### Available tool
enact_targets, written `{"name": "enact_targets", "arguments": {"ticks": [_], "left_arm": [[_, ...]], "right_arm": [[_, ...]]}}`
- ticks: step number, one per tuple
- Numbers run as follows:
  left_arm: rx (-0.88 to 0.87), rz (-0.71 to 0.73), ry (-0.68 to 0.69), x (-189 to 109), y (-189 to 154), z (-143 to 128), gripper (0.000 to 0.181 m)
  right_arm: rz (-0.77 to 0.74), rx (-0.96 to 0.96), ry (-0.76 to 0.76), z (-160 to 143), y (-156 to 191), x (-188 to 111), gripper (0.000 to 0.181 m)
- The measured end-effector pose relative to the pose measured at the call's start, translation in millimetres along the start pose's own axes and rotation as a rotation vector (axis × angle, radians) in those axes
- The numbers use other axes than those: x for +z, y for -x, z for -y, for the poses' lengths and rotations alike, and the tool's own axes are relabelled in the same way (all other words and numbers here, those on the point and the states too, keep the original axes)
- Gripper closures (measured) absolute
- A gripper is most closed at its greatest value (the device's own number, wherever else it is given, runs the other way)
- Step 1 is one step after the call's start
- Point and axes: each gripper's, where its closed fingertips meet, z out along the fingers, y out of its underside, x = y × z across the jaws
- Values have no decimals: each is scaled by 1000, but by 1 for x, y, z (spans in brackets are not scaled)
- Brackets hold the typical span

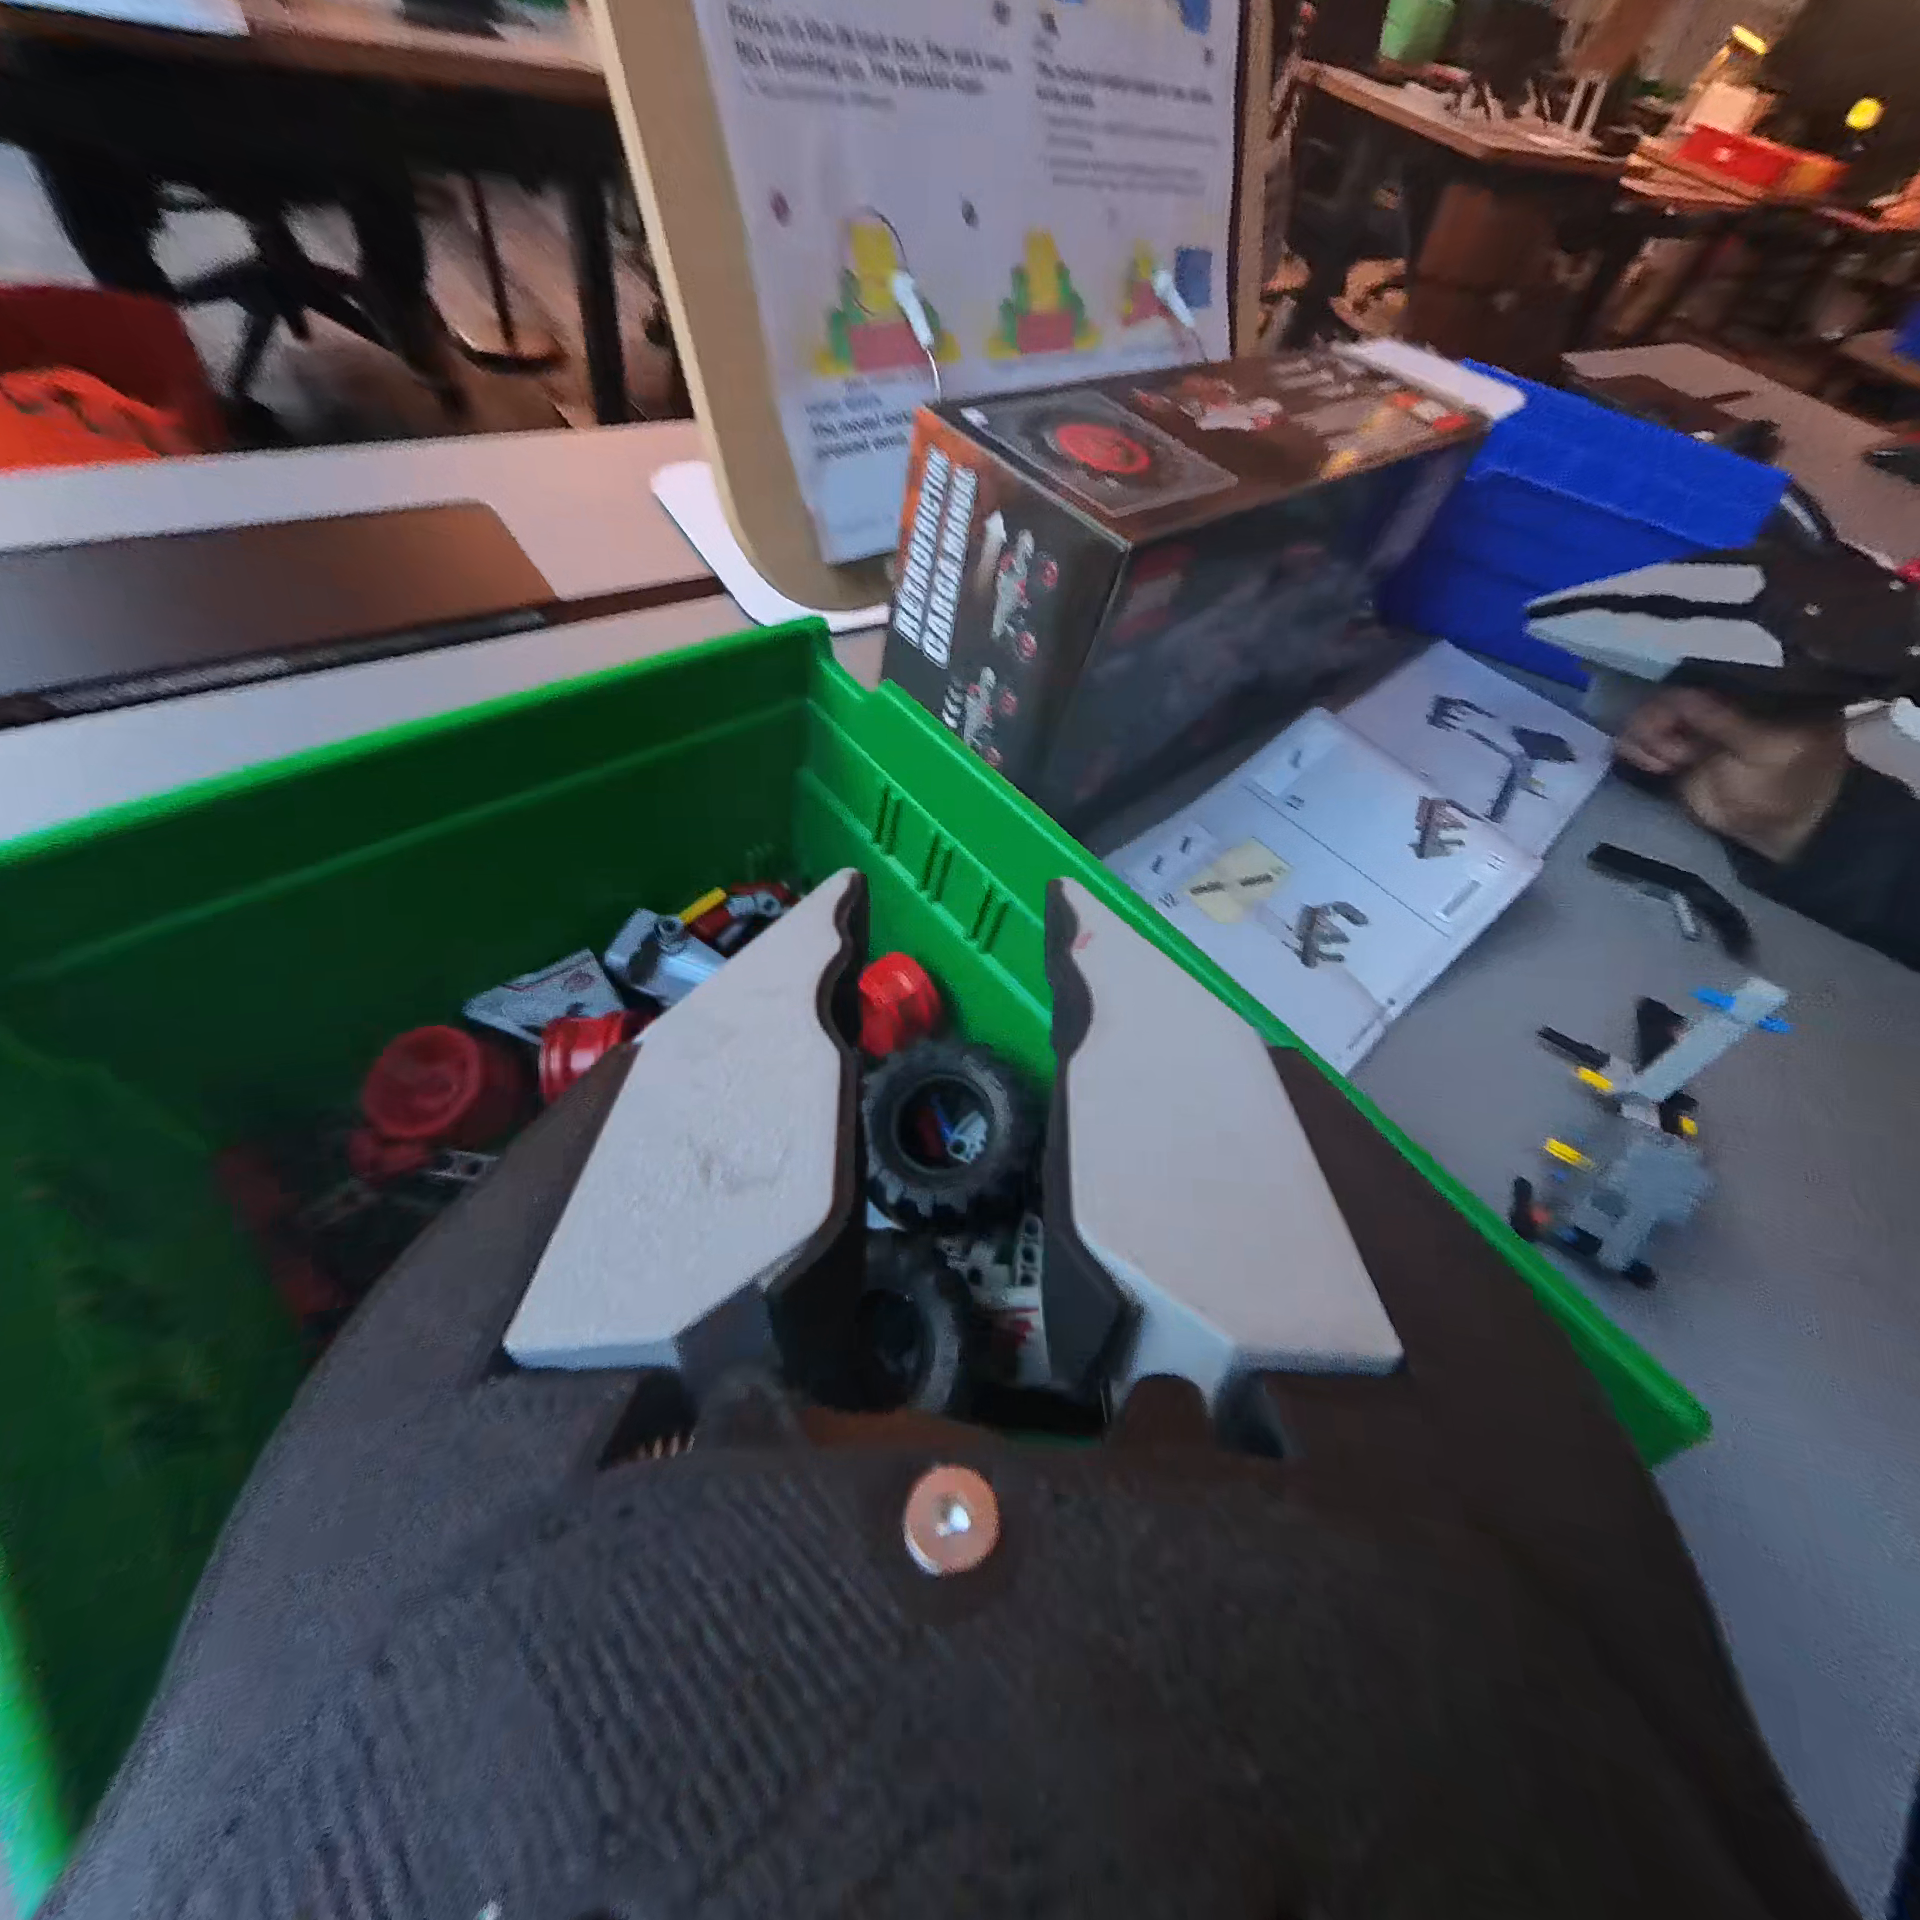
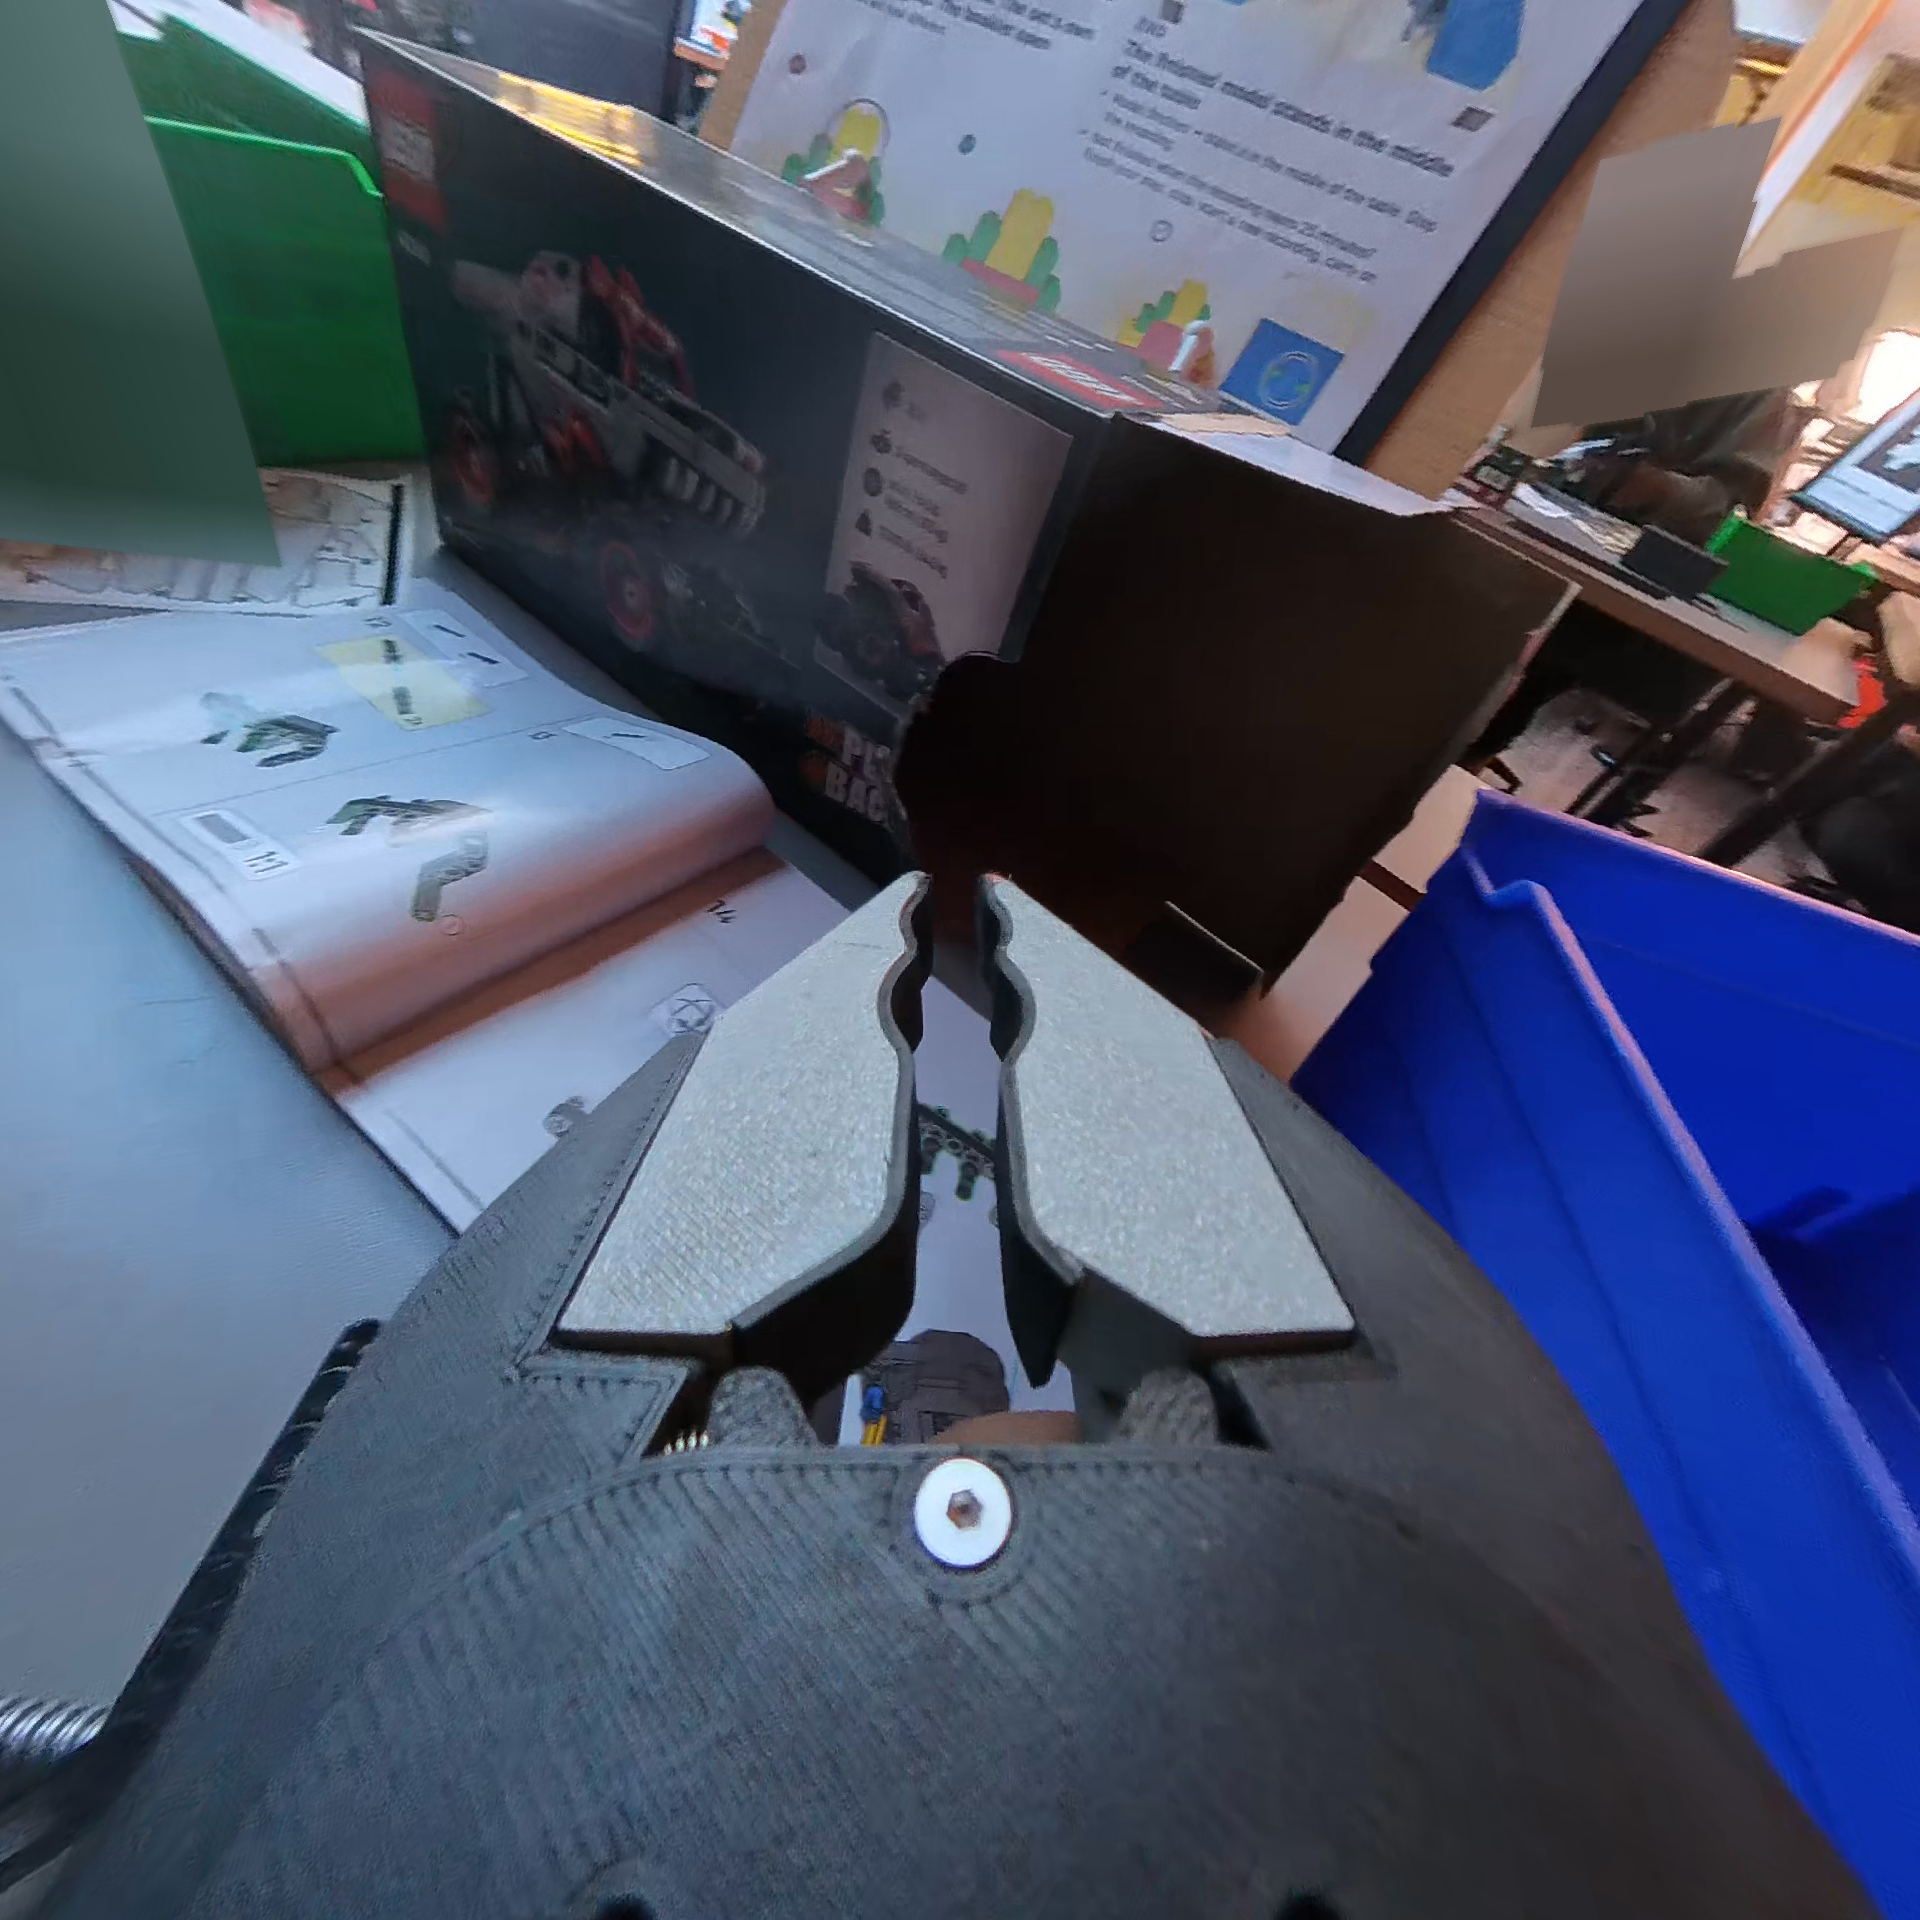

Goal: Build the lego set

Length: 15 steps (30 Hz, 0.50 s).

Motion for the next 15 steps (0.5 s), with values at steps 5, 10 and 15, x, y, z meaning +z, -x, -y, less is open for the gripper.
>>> {"name": "enact_targets", "arguments": {"ticks": [5, 10, 15], "left_arm": [[69, 78, 16, -12, 5, 1, 141], [44, 119, -108, -27, 14, 21, 144], [16, 140, -181, -37, 20, 32, 145]], "right_arm": [[-42, 2, 12, -2, -7, 0, 177], [-69, -15, 26, -4, -10, 1, 177], [-84, -23, 32, -5, -12, 2, 177]]}}
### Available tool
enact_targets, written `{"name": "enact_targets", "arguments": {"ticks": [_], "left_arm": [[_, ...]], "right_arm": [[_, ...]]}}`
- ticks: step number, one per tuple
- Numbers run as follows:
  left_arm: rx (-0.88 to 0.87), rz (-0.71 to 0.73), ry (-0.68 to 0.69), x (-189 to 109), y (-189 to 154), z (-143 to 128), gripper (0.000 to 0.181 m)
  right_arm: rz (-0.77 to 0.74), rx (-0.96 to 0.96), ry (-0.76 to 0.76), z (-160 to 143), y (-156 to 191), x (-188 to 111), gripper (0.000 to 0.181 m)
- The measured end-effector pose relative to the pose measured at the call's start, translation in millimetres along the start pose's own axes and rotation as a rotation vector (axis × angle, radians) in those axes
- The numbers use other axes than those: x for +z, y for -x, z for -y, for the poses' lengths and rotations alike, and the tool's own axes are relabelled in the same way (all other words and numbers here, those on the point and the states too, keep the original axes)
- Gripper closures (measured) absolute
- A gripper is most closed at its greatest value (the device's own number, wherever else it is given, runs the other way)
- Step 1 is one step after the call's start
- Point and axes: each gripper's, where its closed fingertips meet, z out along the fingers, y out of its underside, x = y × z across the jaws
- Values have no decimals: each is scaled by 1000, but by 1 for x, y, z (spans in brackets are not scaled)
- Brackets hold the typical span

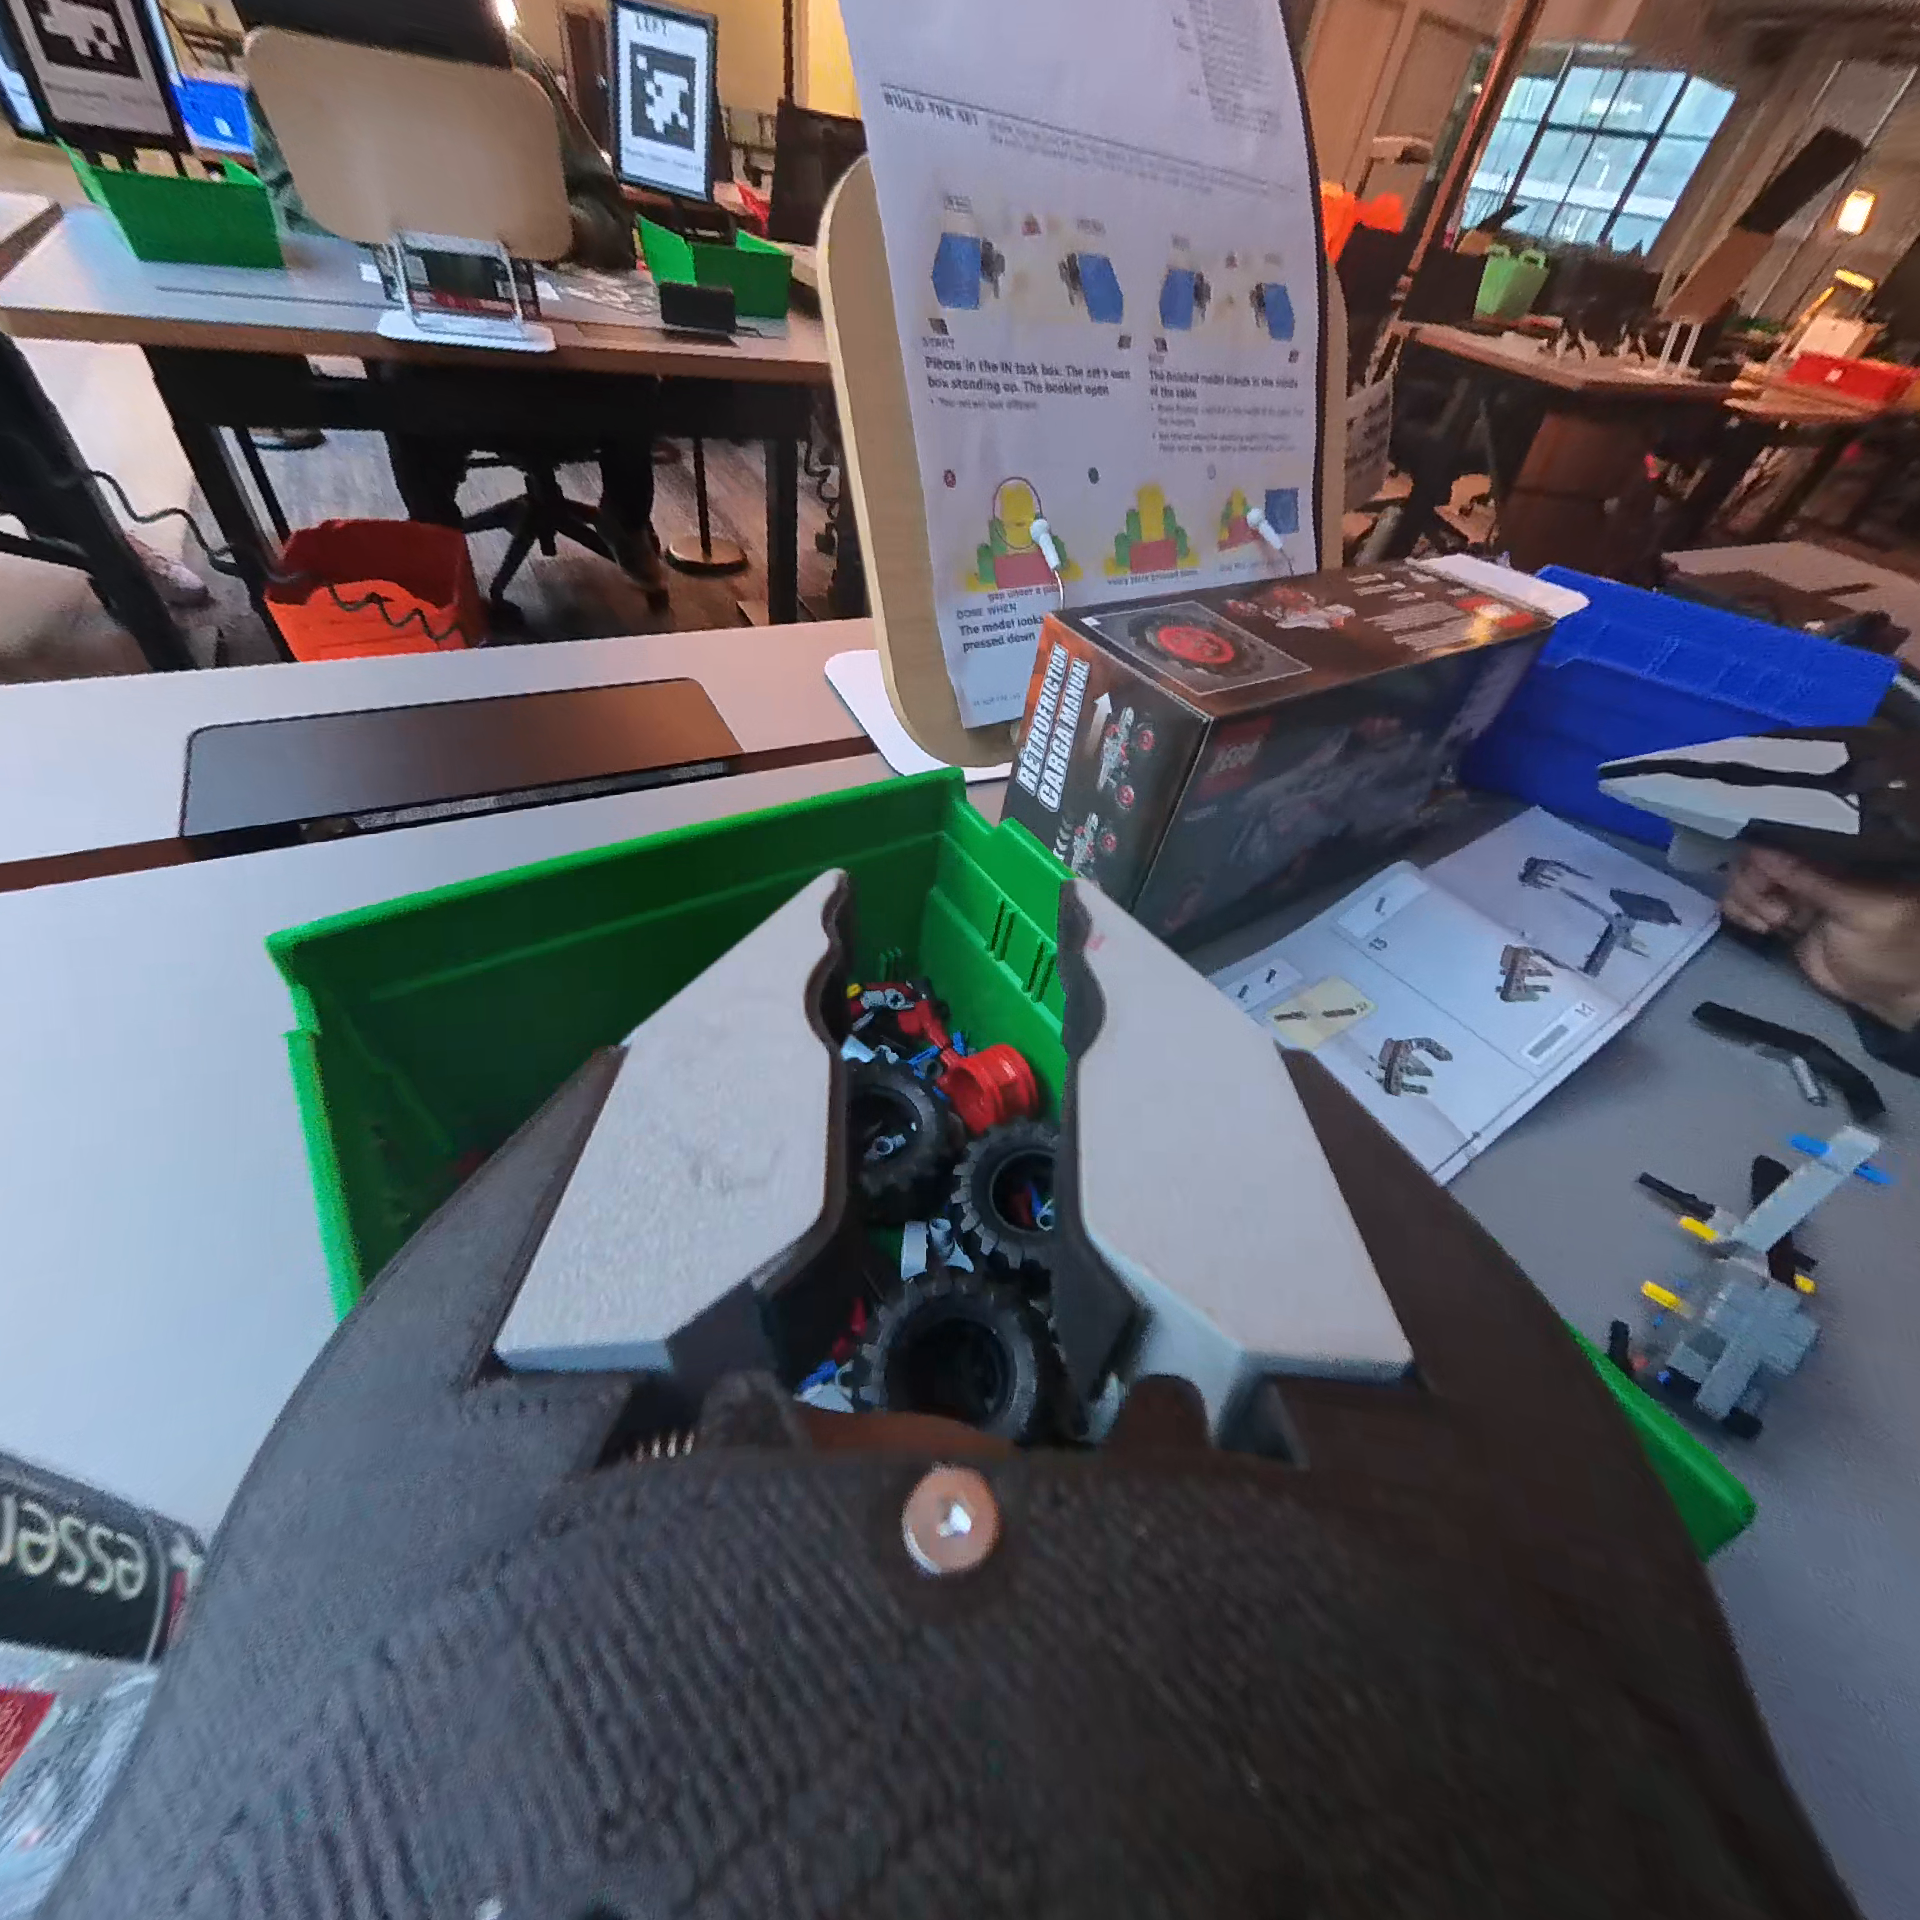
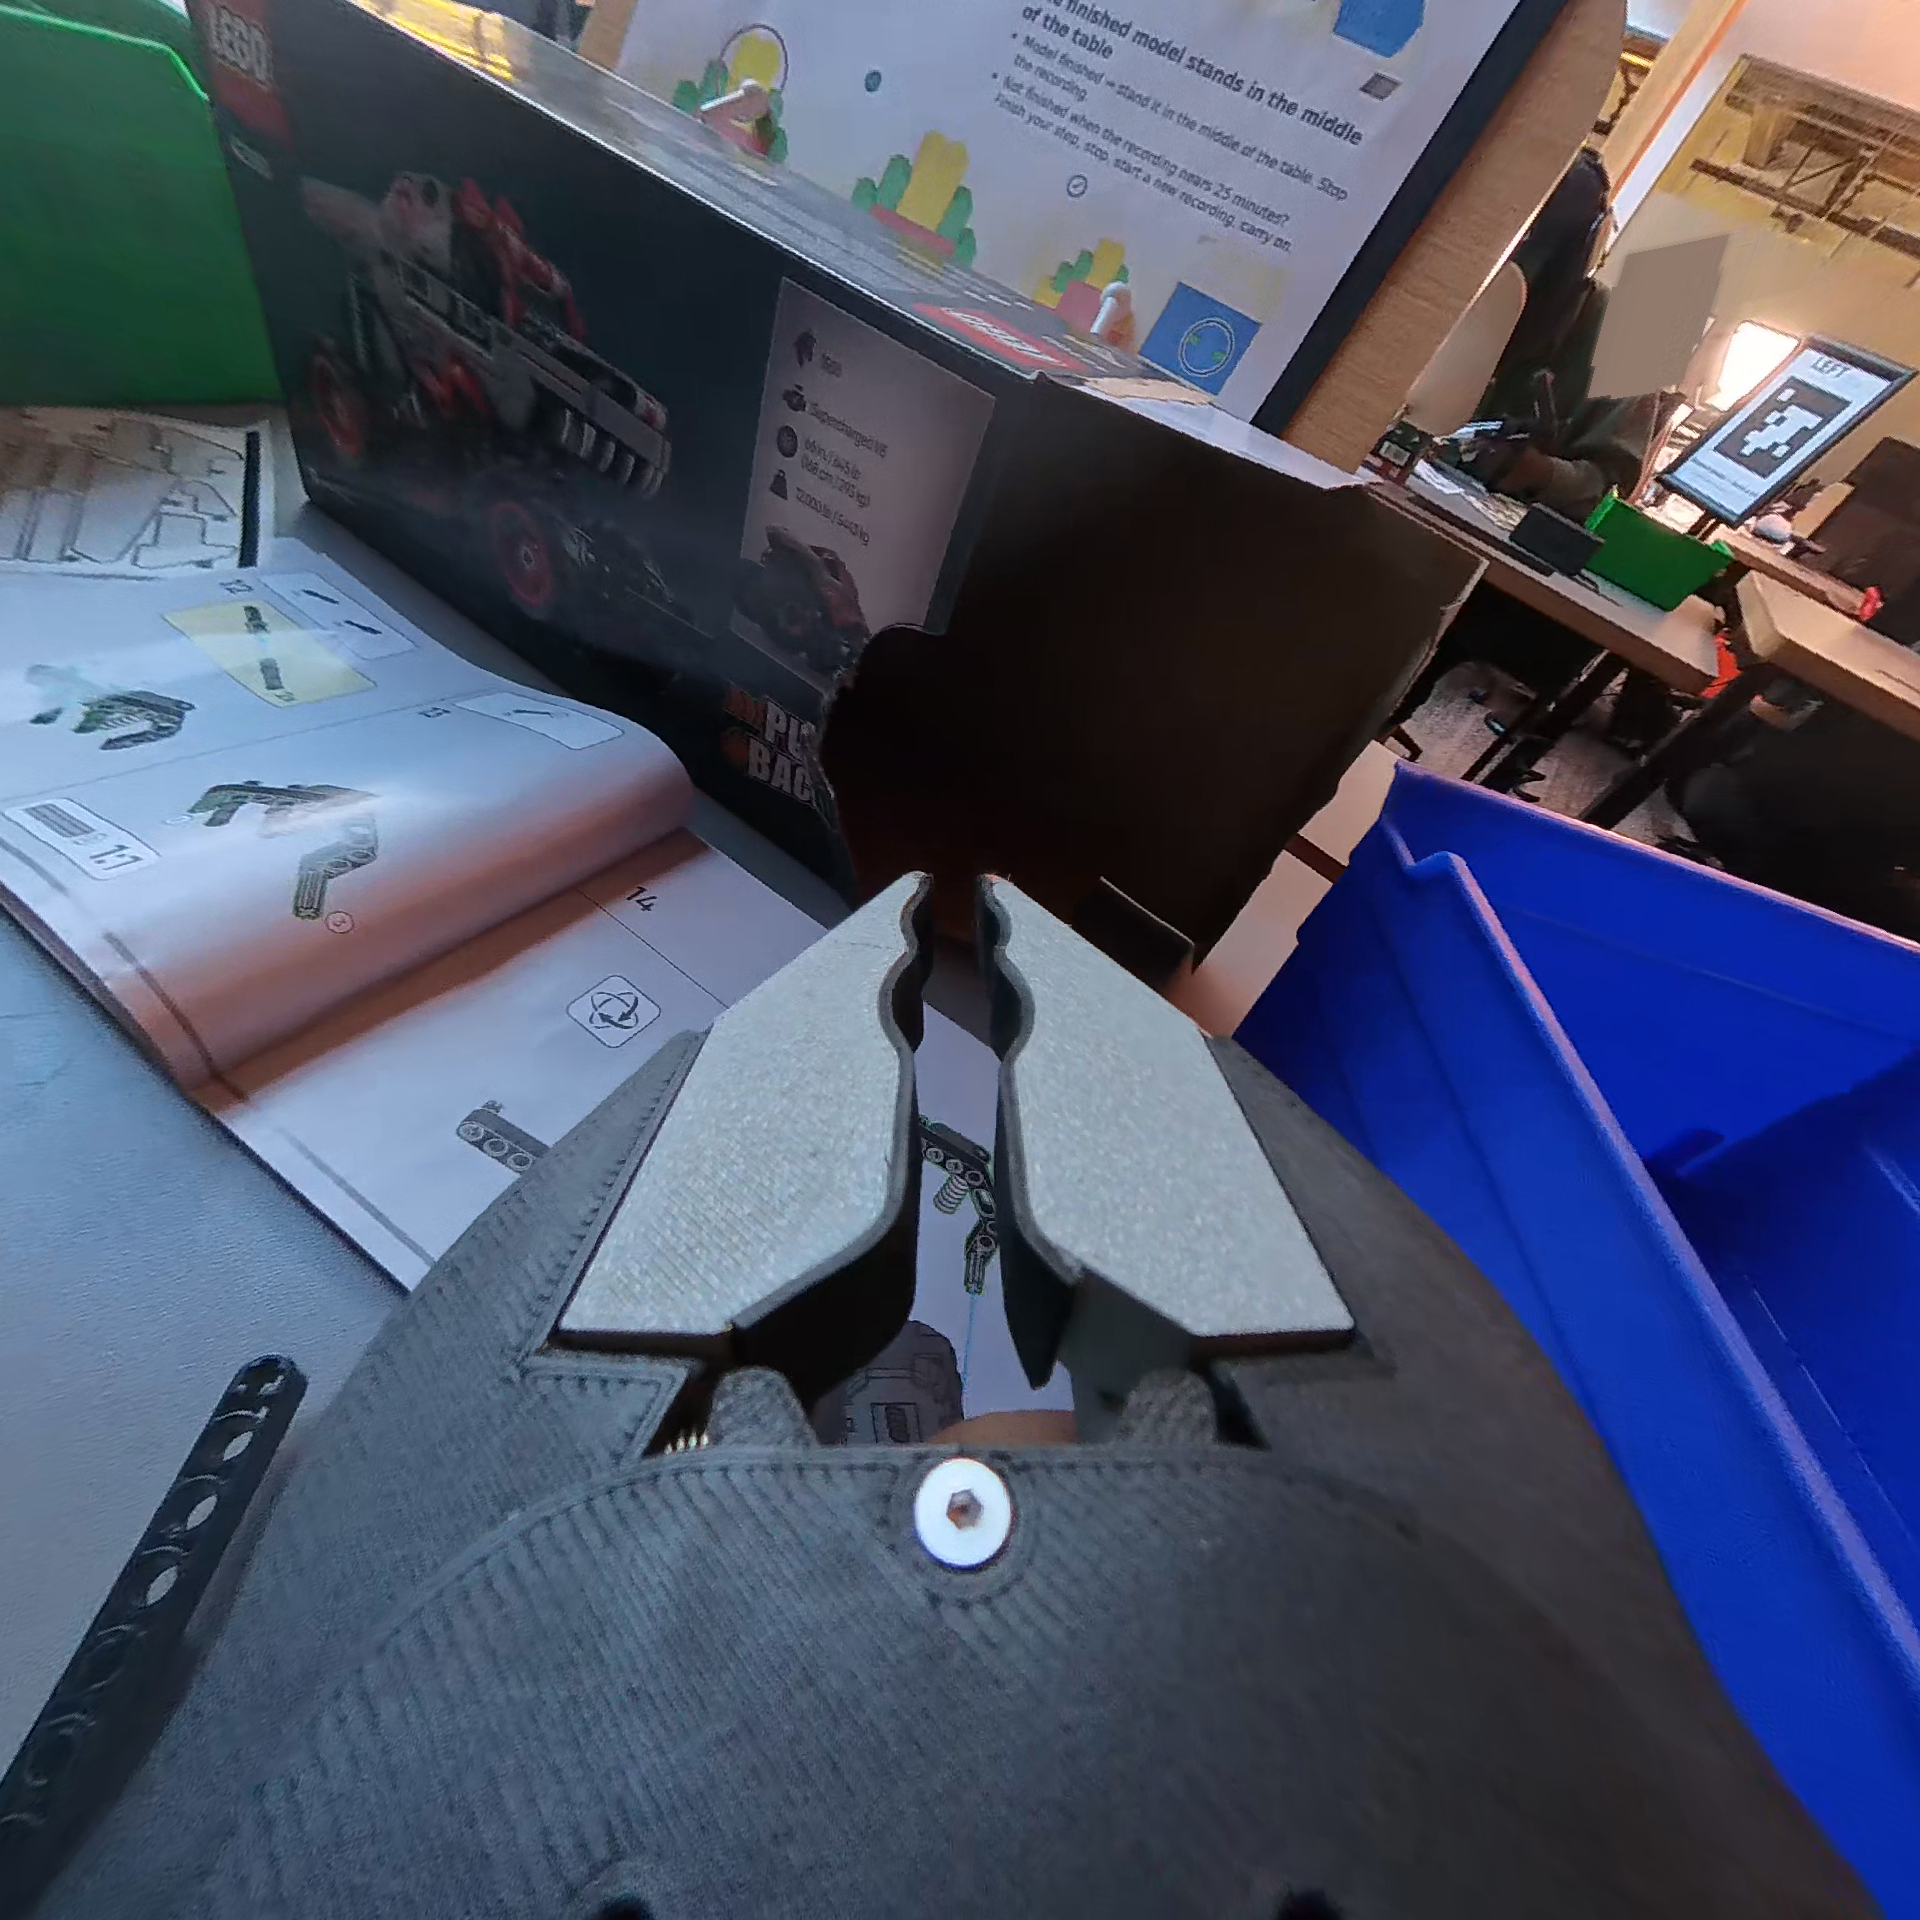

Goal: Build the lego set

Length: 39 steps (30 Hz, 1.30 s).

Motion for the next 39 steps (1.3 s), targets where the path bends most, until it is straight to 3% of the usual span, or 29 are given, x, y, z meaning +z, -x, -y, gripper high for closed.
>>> {"name": "enact_targets", "arguments": {"ticks": [13, 19, 24, 32, 39], "left_arm": [[4, 49, 74, 6, 10, -17, 146], [-14, 181, 56, 6, 32, -16, 153], [-24, 261, 72, 8, 44, -20, 181], [-21, 245, 103, 16, 42, -29, 181], [7, 192, 170, 28, 28, -43, 167]], "right_arm": [[-2, -4, 8, -1, 0, 1, 178], [2, 1, 7, -1, 0, 1, 178], [0, -2, 14, -2, 0, 2, 179], [1, -5, 15, -2, 0, 2, 180], [0, -13, 16, -2, 1, 2, 180]]}}
